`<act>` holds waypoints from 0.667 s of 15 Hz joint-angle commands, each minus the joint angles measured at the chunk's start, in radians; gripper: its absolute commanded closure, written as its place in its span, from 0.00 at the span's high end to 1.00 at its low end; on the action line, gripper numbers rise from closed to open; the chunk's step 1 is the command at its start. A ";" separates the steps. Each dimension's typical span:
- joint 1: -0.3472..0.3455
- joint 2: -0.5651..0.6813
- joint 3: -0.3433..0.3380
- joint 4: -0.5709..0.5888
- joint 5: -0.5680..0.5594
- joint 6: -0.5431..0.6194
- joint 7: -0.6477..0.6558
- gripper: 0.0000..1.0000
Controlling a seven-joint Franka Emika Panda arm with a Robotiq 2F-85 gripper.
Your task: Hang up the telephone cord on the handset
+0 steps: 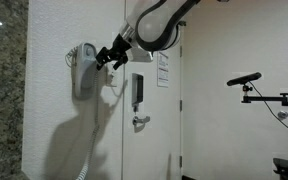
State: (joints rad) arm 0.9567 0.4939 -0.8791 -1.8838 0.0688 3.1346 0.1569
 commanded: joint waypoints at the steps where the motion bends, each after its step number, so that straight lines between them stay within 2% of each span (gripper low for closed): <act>1: -0.143 -0.163 0.237 -0.061 -0.090 0.007 -0.094 1.00; 2: -0.197 -0.181 0.296 -0.067 -0.115 0.000 -0.111 1.00; 4: -0.164 -0.140 0.226 -0.053 -0.110 -0.025 -0.107 1.00; 5: -0.100 -0.099 0.129 -0.040 -0.125 -0.019 -0.058 1.00; 6: -0.178 -0.100 0.204 -0.023 -0.098 -0.004 -0.090 1.00; 8: -0.124 -0.092 0.158 -0.031 -0.101 -0.004 -0.083 1.00; 10: -0.108 -0.087 0.149 -0.032 -0.101 -0.004 -0.075 1.00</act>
State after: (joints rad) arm 0.8486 0.4068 -0.7303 -1.9163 -0.0319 3.1303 0.0821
